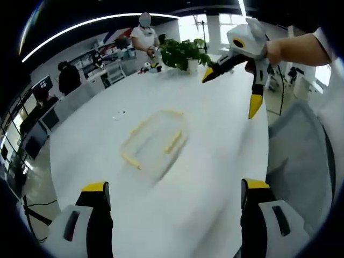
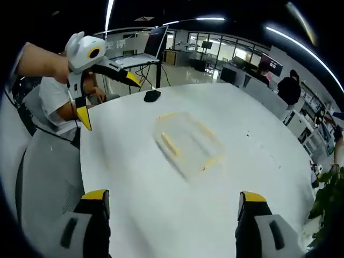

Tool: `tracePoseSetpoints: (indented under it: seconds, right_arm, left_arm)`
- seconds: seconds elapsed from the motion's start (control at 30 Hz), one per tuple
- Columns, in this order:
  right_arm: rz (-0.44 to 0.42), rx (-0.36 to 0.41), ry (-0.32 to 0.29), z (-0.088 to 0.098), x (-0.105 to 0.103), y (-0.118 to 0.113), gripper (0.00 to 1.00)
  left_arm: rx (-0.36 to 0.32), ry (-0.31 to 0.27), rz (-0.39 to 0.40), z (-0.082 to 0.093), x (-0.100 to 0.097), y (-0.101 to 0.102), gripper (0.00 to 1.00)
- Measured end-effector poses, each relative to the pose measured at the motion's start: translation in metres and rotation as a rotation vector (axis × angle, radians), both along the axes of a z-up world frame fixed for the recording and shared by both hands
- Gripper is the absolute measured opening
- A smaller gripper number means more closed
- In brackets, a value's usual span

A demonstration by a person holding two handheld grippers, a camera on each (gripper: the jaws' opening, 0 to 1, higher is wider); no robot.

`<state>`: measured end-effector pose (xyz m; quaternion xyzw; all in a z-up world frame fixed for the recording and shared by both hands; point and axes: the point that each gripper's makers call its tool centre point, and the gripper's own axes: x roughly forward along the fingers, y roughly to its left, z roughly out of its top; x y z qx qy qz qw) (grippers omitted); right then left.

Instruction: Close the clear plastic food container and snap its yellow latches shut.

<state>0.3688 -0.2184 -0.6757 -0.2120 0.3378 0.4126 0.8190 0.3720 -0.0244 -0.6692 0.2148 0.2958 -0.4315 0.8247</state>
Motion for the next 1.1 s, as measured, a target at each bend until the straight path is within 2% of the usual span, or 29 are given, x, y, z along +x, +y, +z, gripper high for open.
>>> tracePoseSetpoints:
  seconds: [0.17,0.23,0.3,0.4,0.5,0.6,0.77,1.1]
  right_arm:
    - [-0.037,0.037,-0.012,0.002,-0.029,-0.01,0.99]
    - [-0.042,0.05,-0.012,0.003,-0.041,-0.013,0.99]
    - [-0.053,0.066,-0.005,0.001,-0.054,-0.017,0.99]
    - [-0.092,0.1,-0.001,0.0,-0.074,-0.026,0.99]
    - [-0.124,0.117,-0.007,0.0,-0.088,-0.032,0.99]
    - [-0.17,0.142,-0.019,0.003,-0.1,-0.037,0.99]
    - [-0.222,0.184,-0.051,0.011,-0.11,-0.042,0.99]
    - [-0.244,0.187,-0.071,0.018,-0.111,-0.045,0.99]
  left_arm:
    - [-0.015,-0.01,0.03,0.002,-0.02,0.006,0.99]
    - [0.012,-0.008,0.047,0.0,-0.029,0.013,0.99]
    - [-0.036,-0.007,0.075,0.006,-0.038,0.015,0.99]
    - [-0.025,-0.001,0.091,0.001,-0.057,0.022,0.99]
    - [-0.073,0.016,0.133,-0.001,-0.072,0.022,0.99]
    - [-0.089,0.026,0.158,-0.006,-0.091,0.022,0.99]
    - [-0.134,0.038,0.196,-0.008,-0.108,0.022,0.99]
    - [-0.167,0.06,0.239,-0.009,-0.111,0.026,0.99]
